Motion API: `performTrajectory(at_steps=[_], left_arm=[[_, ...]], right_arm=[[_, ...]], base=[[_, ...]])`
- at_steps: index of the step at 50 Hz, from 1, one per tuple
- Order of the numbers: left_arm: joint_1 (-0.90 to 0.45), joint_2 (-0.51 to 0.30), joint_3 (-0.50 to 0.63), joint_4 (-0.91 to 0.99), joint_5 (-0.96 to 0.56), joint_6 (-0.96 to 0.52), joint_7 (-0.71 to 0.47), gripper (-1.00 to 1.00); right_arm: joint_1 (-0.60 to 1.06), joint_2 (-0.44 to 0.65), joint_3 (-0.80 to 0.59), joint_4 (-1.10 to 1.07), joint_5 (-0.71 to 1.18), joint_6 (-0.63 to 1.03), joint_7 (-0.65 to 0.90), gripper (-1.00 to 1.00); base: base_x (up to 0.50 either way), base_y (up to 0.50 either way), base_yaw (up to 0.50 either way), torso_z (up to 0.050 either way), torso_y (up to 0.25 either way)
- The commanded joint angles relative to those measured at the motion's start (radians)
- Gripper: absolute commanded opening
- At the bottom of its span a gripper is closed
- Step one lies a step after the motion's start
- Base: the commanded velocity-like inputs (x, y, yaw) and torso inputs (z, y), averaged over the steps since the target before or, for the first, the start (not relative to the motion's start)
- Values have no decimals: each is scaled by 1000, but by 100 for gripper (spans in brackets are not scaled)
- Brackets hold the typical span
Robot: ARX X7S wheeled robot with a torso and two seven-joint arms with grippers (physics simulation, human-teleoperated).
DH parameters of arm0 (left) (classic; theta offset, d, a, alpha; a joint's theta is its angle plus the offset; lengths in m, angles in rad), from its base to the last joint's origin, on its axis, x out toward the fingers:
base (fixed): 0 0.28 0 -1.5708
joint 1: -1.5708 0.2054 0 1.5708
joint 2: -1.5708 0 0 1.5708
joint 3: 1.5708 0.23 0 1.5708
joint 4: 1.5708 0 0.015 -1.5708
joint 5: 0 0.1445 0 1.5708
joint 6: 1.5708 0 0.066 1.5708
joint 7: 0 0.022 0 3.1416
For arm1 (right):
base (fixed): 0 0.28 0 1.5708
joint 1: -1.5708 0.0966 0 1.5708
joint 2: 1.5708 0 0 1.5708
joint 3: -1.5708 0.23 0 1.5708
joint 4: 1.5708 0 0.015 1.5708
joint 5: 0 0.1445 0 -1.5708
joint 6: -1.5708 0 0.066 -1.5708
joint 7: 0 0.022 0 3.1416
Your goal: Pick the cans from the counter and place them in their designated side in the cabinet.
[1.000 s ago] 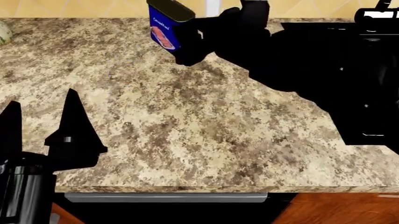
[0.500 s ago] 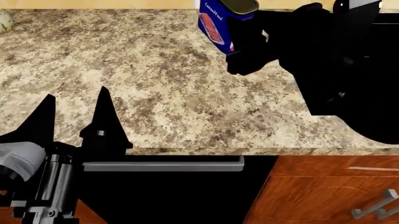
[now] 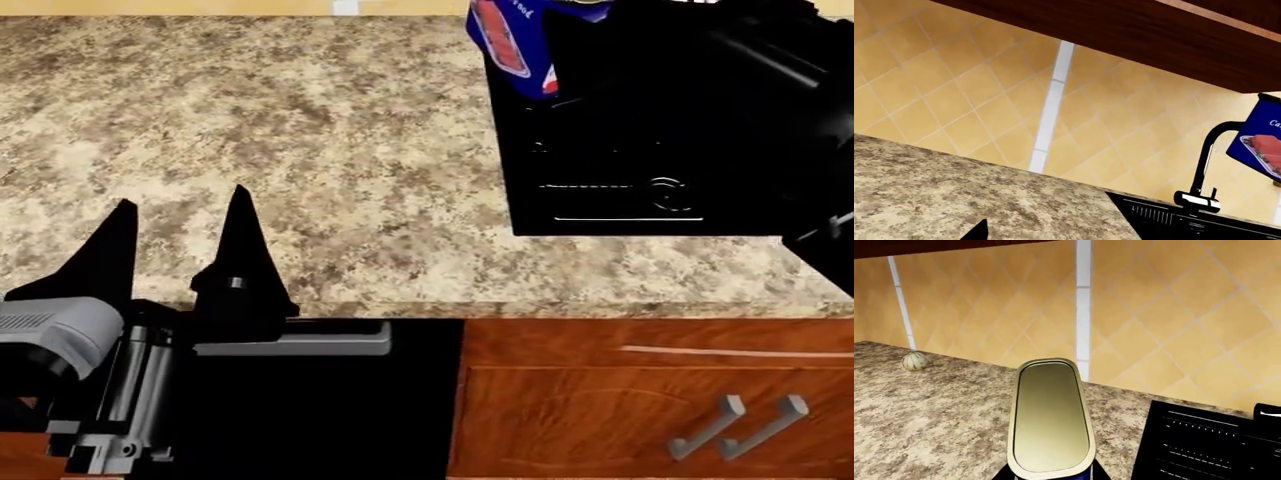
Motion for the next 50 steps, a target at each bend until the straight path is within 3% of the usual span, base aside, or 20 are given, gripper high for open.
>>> performTrajectory(at_steps=[1, 16, 28, 38, 50], left_arm=[[-7, 4, 1, 4, 0, -8, -1, 100], [4, -4, -8, 2, -1, 7, 5, 100], [16, -12, -9, 14, 6, 6, -3, 100], [29, 0, -5, 11, 6, 26, 13, 100], [25, 16, -5, 0, -2, 50, 42, 100]], right_arm=[[39, 38, 40, -24, 0, 23, 4, -100], [61, 46, 63, -42, 31, 37, 16, -100], [78, -11, 82, 2, 48, 26, 17, -100], [308, -162, 127, 287, 180, 203, -85, -100], [452, -348, 162, 653, 81, 316, -194, -100]], base=[[-35, -500, 0, 0, 0], [-27, -500, 0, 0, 0], [0, 0, 0, 31, 0], [0, 0, 0, 50, 0], [0, 0, 0, 28, 0]])
